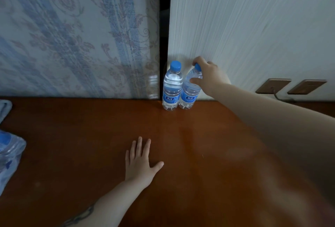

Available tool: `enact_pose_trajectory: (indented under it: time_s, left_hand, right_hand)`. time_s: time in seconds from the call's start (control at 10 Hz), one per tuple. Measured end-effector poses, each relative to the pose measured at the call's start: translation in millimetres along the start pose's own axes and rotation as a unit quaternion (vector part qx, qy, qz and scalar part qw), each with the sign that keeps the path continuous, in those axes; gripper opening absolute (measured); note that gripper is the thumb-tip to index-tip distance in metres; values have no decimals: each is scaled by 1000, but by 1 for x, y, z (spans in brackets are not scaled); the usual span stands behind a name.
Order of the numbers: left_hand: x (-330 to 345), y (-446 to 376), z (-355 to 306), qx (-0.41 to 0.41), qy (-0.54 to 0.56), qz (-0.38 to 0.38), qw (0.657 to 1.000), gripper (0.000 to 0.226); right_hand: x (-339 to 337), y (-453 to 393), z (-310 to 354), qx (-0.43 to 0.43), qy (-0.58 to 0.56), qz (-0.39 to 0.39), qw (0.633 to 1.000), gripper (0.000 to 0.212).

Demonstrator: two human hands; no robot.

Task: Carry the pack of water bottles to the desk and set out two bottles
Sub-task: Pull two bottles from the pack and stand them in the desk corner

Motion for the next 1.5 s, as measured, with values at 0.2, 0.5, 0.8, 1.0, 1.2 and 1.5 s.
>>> enact_pose_trajectory:
  time_s: [0.2,0.5,0.8,1.0,1.2,1.5]
  left_hand:
    - [-3,0,-5,-13,3,7,1000,90]
    - [0,0,-3,-13,-2,3,1000,91]
    - [-1,0,-4,-14,0,9,1000,91]
    - [-2,0,-6,-20,9,9,1000,91]
    - [15,12,-23,5,-12,-3,1000,93]
    - [28,9,-33,-21,-41,5,999,92]
  right_hand:
    - [-3,-1,-8,6,14,-6,1000,36]
    - [-15,-2,-23,67,42,0,997,48]
    - [14,0,57,-117,61,-18,991,61]
    - [8,-8,58,-115,58,-50,990,33]
    - [-3,-8,37,-87,4,-24,996,28]
    - [-9,-8,21,-86,12,-35,996,33]
Point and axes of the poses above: each hand's wrist, its own y-axis away from the middle knuckle, its own x-axis out of the palm, z = x × y, the point moved 5 cm from there along -y, towards the middle knuckle, and after that the axes turned 1 degree about z, right-handed, at the moved point
